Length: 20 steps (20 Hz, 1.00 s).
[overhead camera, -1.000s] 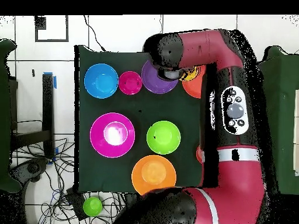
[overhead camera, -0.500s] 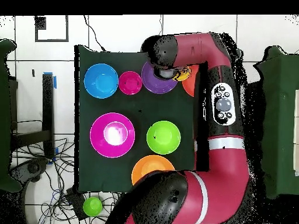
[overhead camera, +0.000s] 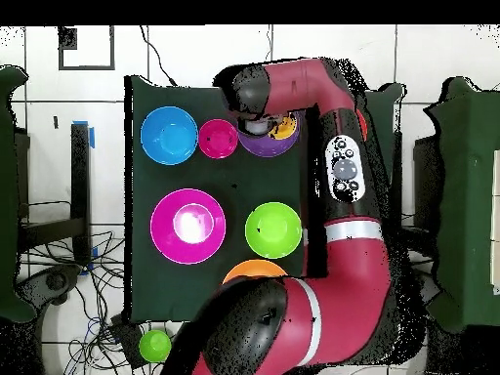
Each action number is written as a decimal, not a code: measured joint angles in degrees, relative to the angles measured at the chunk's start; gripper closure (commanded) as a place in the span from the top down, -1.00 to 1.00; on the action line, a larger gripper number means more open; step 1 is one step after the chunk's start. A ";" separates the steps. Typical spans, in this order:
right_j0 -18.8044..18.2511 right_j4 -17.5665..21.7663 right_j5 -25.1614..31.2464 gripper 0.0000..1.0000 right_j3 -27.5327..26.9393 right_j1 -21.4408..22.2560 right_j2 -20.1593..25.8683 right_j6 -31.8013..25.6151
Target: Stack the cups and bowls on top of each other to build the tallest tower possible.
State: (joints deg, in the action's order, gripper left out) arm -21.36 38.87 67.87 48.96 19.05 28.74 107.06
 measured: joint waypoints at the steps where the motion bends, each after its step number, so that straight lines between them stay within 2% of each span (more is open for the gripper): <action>1: 0.33 -0.07 0.00 -1.00 0.00 -0.02 -0.04 0.00; 20: 7.95 -2.53 0.00 -1.00 -0.01 0.23 -3.23 0.00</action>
State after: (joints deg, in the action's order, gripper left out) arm -13.41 36.34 67.87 48.95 19.28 25.52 107.06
